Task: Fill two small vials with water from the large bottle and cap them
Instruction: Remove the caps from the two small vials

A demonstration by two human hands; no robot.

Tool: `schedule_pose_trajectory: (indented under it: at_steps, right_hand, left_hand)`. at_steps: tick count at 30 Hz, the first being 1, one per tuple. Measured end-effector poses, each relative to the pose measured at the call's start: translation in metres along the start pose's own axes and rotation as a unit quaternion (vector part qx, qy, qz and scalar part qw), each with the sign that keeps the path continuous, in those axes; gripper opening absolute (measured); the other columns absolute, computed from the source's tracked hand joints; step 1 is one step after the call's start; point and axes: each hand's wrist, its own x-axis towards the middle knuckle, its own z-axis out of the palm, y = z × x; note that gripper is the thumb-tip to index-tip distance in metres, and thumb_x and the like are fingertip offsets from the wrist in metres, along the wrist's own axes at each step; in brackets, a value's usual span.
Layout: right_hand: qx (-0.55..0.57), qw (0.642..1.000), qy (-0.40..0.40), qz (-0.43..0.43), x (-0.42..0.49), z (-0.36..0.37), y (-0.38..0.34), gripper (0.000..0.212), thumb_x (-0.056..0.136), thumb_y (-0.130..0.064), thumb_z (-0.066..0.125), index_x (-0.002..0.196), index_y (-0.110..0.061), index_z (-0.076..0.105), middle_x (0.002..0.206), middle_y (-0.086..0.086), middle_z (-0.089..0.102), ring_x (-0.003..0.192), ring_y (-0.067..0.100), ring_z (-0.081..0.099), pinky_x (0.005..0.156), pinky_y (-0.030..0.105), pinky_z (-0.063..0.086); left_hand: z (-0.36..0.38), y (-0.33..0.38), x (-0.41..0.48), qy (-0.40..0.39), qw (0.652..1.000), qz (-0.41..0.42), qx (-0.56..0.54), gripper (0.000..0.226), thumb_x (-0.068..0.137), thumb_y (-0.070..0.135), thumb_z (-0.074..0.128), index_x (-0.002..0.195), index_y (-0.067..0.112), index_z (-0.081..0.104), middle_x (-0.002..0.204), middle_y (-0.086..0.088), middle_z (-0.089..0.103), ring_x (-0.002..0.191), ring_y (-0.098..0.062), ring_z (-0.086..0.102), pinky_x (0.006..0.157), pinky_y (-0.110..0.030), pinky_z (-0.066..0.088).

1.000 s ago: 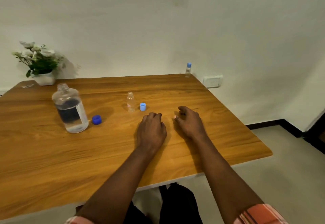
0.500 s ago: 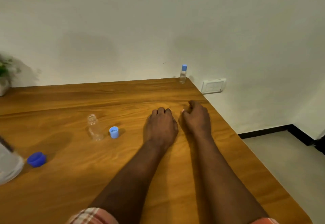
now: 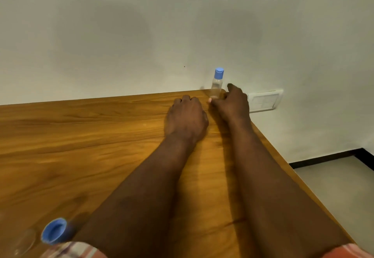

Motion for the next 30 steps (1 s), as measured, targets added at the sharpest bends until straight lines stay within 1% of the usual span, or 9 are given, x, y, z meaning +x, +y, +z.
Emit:
schedule_pose_trajectory:
  at_steps: [2, 3, 8, 13, 17, 22, 25, 28, 30]
  right_hand:
    - [0.013, 1.000, -0.009, -0.004, 0.016, 0.007, 0.001, 0.077, 0.083, -0.037, 0.076, 0.146, -0.012, 0.040, 0.145, 0.010, 0.052, 0.130, 0.031, 0.053, 0.104, 0.041, 0.044]
    - [0.015, 1.000, -0.010, -0.008, 0.021, 0.009, 0.002, 0.075, 0.082, -0.036, 0.077, 0.144, -0.013, 0.042, 0.142, 0.010, 0.054, 0.128, 0.031, 0.054, 0.102, 0.040, 0.045]
    - [0.028, 0.999, 0.005, -0.019, 0.024, 0.012, 0.004, 0.057, 0.082, -0.026, 0.078, 0.133, -0.014, 0.055, 0.131, 0.009, 0.064, 0.116, 0.029, 0.063, 0.097, 0.036, 0.047]
    - [0.023, 0.999, 0.006, -0.030, -0.006, 0.002, 0.002, 0.046, 0.083, -0.026, 0.077, 0.124, -0.011, 0.062, 0.120, 0.009, 0.069, 0.107, 0.028, 0.066, 0.090, 0.034, 0.049]
    - [0.033, 0.999, 0.003, -0.029, -0.047, -0.008, -0.002, 0.041, 0.082, -0.028, 0.077, 0.119, -0.014, 0.064, 0.114, 0.006, 0.071, 0.101, 0.025, 0.067, 0.083, 0.031, 0.048]
    - [0.041, 0.999, 0.010, -0.029, -0.119, -0.022, -0.007, 0.029, 0.083, -0.028, 0.076, 0.107, -0.015, 0.068, 0.104, 0.003, 0.073, 0.088, 0.017, 0.066, 0.074, 0.028, 0.049]
    - [0.049, 0.998, 0.006, -0.028, -0.171, -0.032, -0.013, 0.027, 0.084, -0.028, 0.074, 0.108, -0.017, 0.068, 0.101, 0.000, 0.073, 0.085, 0.014, 0.065, 0.074, 0.029, 0.053]
    - [0.053, 0.998, 0.010, -0.037, -0.223, -0.040, -0.018, 0.019, 0.086, -0.029, 0.070, 0.102, -0.019, 0.068, 0.096, -0.001, 0.074, 0.081, 0.013, 0.066, 0.071, 0.028, 0.053]
    - [0.055, 0.997, 0.017, -0.041, -0.247, -0.044, -0.022, 0.021, 0.088, -0.031, 0.069, 0.104, -0.018, 0.069, 0.098, -0.001, 0.075, 0.081, 0.010, 0.064, 0.071, 0.028, 0.052]
  left_hand:
    - [0.007, -0.002, 0.013, 0.004, 1.000, 0.003, 0.001, 0.030, 0.096, 0.030, 0.045, 0.113, 0.008, 0.057, 0.113, -0.011, 0.057, 0.107, -0.026, 0.050, 0.083, -0.037, 0.045]
    - [0.009, -0.002, 0.018, 0.007, 1.000, 0.005, 0.000, 0.030, 0.095, 0.029, 0.045, 0.113, 0.008, 0.057, 0.113, -0.012, 0.057, 0.107, -0.027, 0.050, 0.083, -0.037, 0.045]
    - [0.012, -0.003, 0.021, 0.011, 1.000, 0.004, 0.005, 0.028, 0.095, 0.026, 0.045, 0.111, 0.007, 0.058, 0.113, -0.012, 0.057, 0.108, -0.028, 0.050, 0.083, -0.037, 0.044]
    - [-0.005, 0.001, -0.007, 0.009, 1.000, 0.021, 0.000, 0.025, 0.095, 0.023, 0.044, 0.110, 0.010, 0.058, 0.114, -0.010, 0.058, 0.106, -0.026, 0.051, 0.083, -0.036, 0.045]
    - [-0.024, -0.001, -0.042, -0.011, 1.000, 0.018, -0.016, 0.024, 0.095, 0.022, 0.043, 0.110, 0.010, 0.058, 0.113, -0.009, 0.058, 0.106, -0.025, 0.050, 0.085, -0.036, 0.044]
    - [-0.055, -0.002, -0.099, -0.040, 0.999, 0.013, -0.035, 0.026, 0.095, 0.024, 0.042, 0.112, 0.011, 0.056, 0.114, -0.009, 0.057, 0.106, -0.024, 0.050, 0.087, -0.035, 0.042]
    - [-0.076, -0.002, -0.140, -0.037, 0.998, 0.025, -0.042, 0.025, 0.095, 0.025, 0.042, 0.111, 0.012, 0.057, 0.113, -0.008, 0.058, 0.105, -0.025, 0.050, 0.086, -0.036, 0.042]
    - [-0.097, -0.005, -0.181, -0.041, 0.998, 0.040, -0.037, 0.023, 0.095, 0.025, 0.041, 0.109, 0.014, 0.056, 0.111, -0.007, 0.059, 0.104, -0.024, 0.051, 0.086, -0.036, 0.043]
    - [-0.107, -0.008, -0.199, -0.050, 0.997, 0.036, -0.043, 0.022, 0.093, 0.024, 0.043, 0.108, 0.015, 0.056, 0.111, -0.005, 0.059, 0.103, -0.024, 0.051, 0.086, -0.035, 0.044]
